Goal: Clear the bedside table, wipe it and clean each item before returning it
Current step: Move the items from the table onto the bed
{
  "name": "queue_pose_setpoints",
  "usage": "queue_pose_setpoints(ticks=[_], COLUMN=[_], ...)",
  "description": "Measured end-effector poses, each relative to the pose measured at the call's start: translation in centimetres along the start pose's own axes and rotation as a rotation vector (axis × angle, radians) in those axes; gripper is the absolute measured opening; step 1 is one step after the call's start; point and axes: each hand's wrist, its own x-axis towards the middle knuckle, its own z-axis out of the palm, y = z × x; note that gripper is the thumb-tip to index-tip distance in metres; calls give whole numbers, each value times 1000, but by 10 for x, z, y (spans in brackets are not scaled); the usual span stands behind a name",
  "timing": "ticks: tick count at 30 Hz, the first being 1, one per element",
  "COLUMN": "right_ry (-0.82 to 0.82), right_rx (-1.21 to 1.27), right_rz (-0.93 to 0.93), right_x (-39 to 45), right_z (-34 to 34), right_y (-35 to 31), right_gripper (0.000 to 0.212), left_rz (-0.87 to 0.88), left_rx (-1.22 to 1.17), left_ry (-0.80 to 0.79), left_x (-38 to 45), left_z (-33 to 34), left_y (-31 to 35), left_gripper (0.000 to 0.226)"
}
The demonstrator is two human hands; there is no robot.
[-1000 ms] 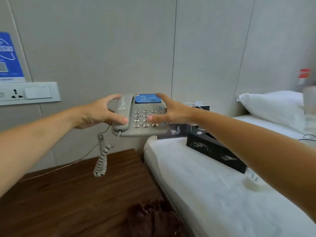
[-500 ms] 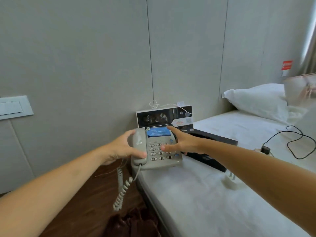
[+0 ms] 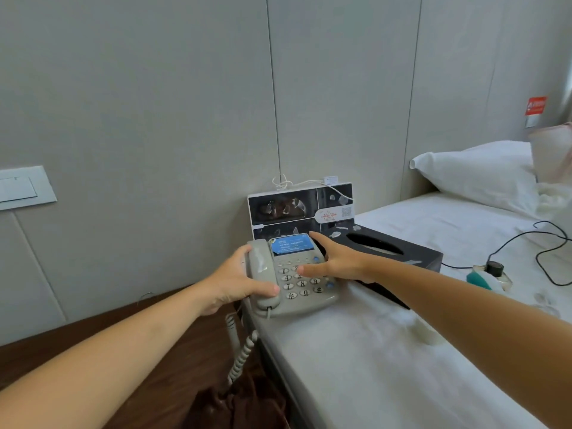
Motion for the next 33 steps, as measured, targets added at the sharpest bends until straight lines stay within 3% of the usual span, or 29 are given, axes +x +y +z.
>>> queue_pose_setpoints(ticks=[3, 4, 9, 12, 15, 18, 21, 23, 25, 27, 33], right_ry=[43, 56, 68, 98, 110, 162, 347, 381, 314, 218, -92], right_rx=[-120, -150, -246, -213, -339, -638, -935, -902, -779, -726, -714], right_rz=[83, 114, 217, 235, 276, 313, 122, -106, -269, -357, -443], right_x=[6, 7, 1, 5, 9, 8, 9, 15, 23, 35, 75], right_z=[-14, -19, -39, -47, -45, -37, -18, 4, 37, 74, 203], right_y=[9, 12, 21, 27, 20, 3, -22, -45, -72, -95, -138], right_gripper=[126, 133, 122, 129, 119, 110, 93, 75, 62, 54, 42], left_rz=[-3, -3, 7, 4, 40, 77, 104, 66, -4, -98, -400], left_rx=[-25, -12, 62, 60, 68, 138, 232, 337, 460, 594, 760], left_ry=[-31, -44, -98, -129, -124, -15, 71, 92, 114, 138, 224], left_x=[18, 25, 59, 66, 60, 35, 0, -28, -59, -95, -191], left_z=[15, 19, 38, 42, 34, 9, -40, -84, -133, -178, -284], left_y=[7, 10, 21, 25, 18, 4, -18, -40, -67, -95, -173], left_gripper=[151, 151, 149, 135, 132, 133, 93, 63, 30, 17, 34])
